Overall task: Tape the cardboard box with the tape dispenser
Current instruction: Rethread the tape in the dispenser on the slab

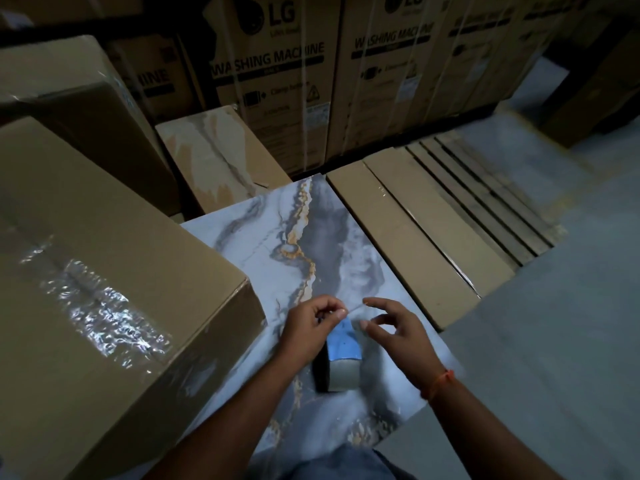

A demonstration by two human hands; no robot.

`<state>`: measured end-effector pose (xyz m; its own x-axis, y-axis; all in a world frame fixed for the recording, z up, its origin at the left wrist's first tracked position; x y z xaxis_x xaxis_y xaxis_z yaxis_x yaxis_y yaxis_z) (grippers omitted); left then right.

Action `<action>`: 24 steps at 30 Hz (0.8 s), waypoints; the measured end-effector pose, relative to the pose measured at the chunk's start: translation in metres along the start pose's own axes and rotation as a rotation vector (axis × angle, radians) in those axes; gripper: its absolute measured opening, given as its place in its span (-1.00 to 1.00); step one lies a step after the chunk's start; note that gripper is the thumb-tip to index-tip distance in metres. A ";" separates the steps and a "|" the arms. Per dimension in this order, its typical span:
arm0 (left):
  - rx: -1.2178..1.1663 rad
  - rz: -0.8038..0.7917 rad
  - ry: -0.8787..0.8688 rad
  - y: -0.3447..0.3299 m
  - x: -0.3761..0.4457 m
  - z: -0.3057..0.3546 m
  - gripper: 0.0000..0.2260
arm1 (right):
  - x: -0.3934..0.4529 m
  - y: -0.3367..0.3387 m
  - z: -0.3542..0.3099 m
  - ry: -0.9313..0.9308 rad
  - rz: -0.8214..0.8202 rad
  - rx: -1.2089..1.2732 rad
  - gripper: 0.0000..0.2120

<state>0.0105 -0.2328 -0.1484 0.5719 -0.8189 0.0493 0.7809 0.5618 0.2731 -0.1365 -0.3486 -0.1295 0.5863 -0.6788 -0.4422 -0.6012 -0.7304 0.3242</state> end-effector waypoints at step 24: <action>0.017 0.254 0.401 0.004 -0.034 -0.012 -0.70 | 0.008 -0.034 0.031 -0.134 0.028 0.371 -0.92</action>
<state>-0.0030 -0.2009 -0.1609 0.7986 -0.5443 -0.2569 0.6016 0.7334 0.3164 -0.1279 -0.3274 -0.1698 0.5053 -0.6641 -0.5510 -0.7859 -0.6179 0.0239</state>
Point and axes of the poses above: each hand's wrist, its own x-axis towards the middle knuckle, its own y-axis out of the back of the hand, z = x × y, the point moved 6 cm from there along x, towards the middle knuckle, and after that the axes turned 13 degrees about -y, right-handed, at the moved point
